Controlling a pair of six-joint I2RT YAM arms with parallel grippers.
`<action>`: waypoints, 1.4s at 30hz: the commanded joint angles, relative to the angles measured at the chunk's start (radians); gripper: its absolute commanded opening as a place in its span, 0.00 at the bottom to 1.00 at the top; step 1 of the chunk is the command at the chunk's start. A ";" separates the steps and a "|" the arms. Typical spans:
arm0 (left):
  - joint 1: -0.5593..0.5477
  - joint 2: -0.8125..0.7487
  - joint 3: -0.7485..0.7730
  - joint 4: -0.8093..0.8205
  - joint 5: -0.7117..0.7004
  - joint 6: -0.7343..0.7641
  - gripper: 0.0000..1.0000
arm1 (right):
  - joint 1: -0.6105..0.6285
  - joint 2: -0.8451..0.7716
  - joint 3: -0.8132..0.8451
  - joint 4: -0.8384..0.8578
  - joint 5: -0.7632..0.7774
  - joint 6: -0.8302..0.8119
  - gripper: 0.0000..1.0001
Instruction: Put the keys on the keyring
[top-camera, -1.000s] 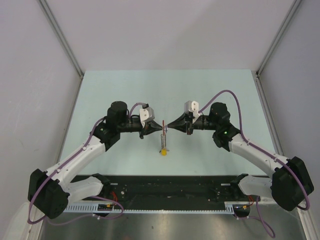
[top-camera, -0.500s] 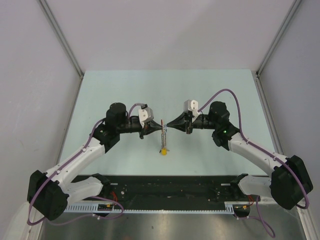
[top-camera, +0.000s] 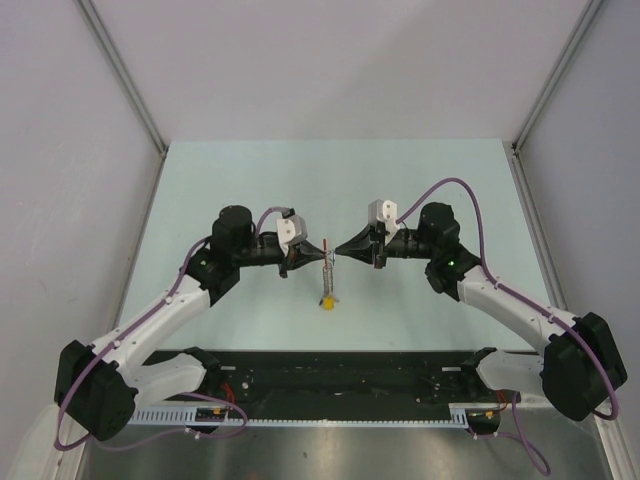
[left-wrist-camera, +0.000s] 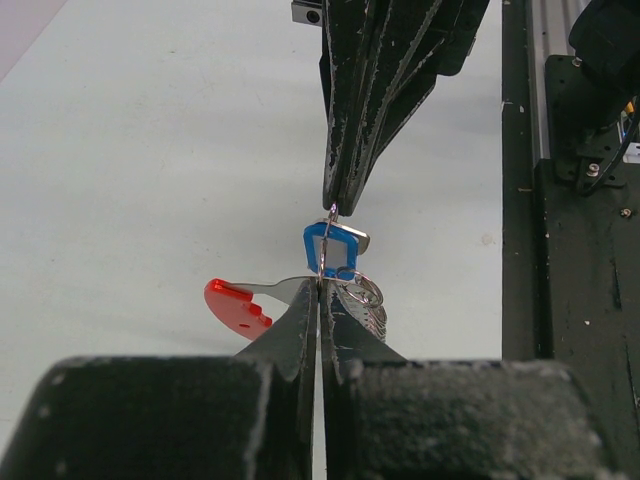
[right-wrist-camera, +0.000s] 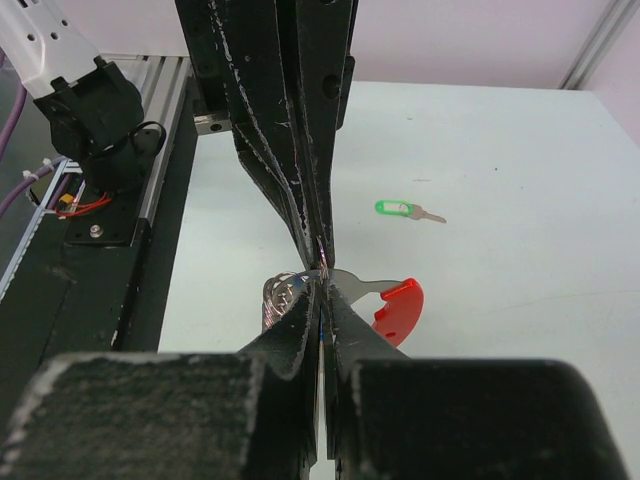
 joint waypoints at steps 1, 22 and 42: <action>-0.005 -0.024 0.006 0.067 0.028 -0.008 0.00 | -0.003 -0.021 0.036 0.006 -0.008 -0.010 0.00; -0.005 -0.024 0.003 0.078 0.035 -0.012 0.00 | -0.006 -0.009 0.036 0.012 0.000 -0.008 0.00; -0.005 -0.017 0.008 0.073 0.082 -0.008 0.00 | 0.021 0.014 0.036 0.045 -0.009 -0.004 0.00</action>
